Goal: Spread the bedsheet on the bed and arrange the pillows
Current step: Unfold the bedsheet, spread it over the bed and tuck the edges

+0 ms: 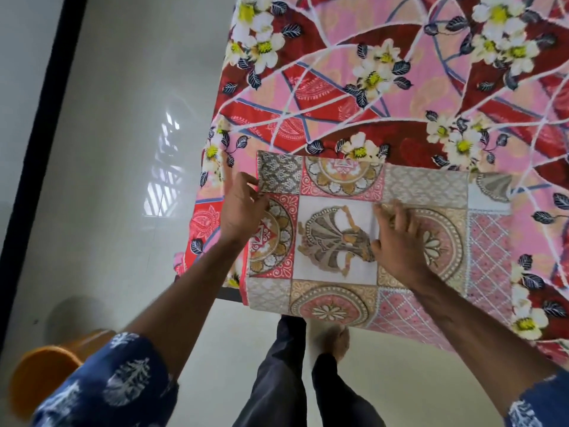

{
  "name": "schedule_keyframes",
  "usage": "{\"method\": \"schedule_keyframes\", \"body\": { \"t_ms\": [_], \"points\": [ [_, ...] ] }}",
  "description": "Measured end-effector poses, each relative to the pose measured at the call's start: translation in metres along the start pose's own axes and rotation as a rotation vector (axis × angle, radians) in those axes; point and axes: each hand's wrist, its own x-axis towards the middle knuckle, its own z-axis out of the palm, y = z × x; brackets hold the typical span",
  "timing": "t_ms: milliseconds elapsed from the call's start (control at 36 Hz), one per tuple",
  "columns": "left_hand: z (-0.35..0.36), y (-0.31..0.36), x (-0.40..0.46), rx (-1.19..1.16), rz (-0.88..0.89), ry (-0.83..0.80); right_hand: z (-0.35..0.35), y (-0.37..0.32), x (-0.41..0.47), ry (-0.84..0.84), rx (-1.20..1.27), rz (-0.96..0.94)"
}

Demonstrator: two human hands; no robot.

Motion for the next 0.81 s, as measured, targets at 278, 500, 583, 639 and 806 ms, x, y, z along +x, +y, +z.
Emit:
{"method": "schedule_keyframes", "body": {
  "t_ms": [278, 500, 583, 639, 806],
  "points": [
    [0.016, 0.006, -0.033, 0.342, 0.396, 0.031, -0.011, -0.041, 0.001, 0.132, 0.361, -0.109],
    [0.045, 0.007, -0.059, 0.25, 0.685, -0.175, -0.06, -0.103, 0.004, -0.301, 1.365, 0.03],
    [0.047, 0.019, -0.068, 0.152, 0.749, -0.24, -0.058, -0.102, 0.01, -0.151, 1.41, 0.173],
    [0.044, 0.028, -0.073, 0.095, 0.808, -0.33, -0.053, -0.091, 0.009, -0.019, 1.417, 0.262],
    [0.045, 0.049, -0.087, 0.057, 0.748, -0.62, -0.033, -0.027, -0.026, -0.005, 1.545, 0.501]
  ]
}}
